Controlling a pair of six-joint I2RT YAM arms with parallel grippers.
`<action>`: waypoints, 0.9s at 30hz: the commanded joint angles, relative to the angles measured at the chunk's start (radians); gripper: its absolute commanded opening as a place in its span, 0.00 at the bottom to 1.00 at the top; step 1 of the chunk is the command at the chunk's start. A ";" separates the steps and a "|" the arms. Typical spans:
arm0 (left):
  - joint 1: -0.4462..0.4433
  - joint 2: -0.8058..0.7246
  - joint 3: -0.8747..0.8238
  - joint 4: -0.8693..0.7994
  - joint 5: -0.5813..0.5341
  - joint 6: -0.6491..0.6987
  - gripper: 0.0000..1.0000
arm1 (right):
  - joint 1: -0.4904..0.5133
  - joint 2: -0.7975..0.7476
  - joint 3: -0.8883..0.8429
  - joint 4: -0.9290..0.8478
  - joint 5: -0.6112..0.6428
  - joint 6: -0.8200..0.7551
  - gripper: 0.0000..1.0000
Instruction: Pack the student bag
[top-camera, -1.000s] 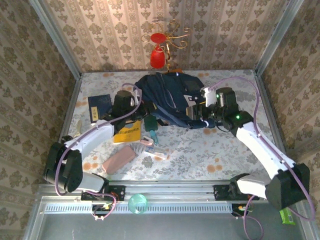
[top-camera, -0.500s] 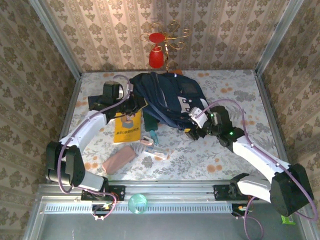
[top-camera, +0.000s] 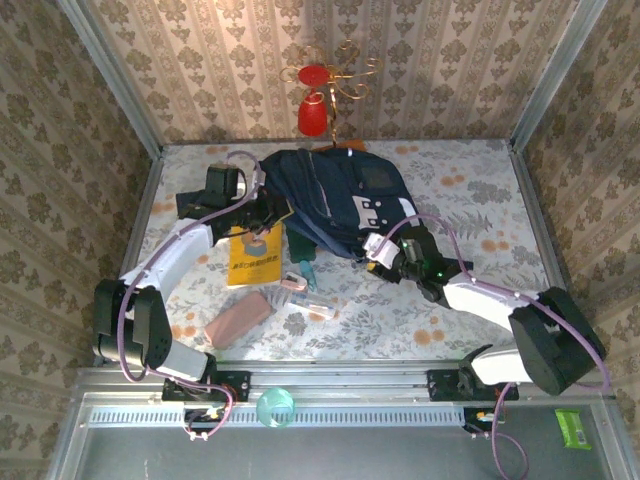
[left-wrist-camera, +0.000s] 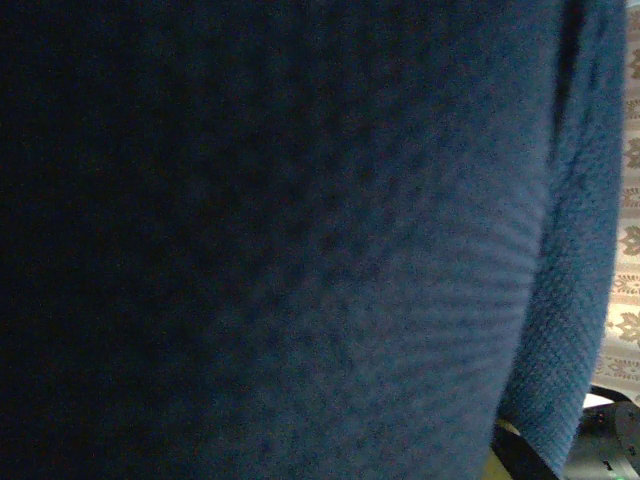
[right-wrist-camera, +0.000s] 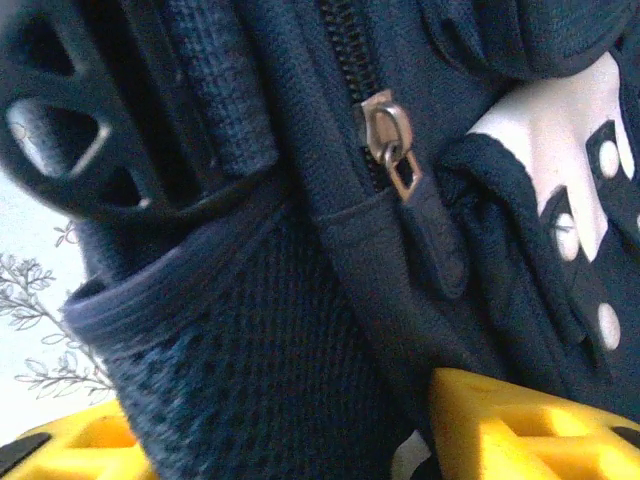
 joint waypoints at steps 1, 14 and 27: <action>0.005 0.007 -0.009 0.087 0.011 -0.010 0.00 | 0.021 0.010 0.000 0.131 0.033 -0.028 0.36; 0.054 -0.244 -0.189 -0.054 -0.370 0.163 0.80 | 0.012 -0.233 0.181 -0.403 -0.199 0.583 0.00; -0.402 -0.543 -0.286 -0.196 -0.755 0.305 1.00 | 0.007 -0.066 0.434 -0.594 -0.328 0.890 0.00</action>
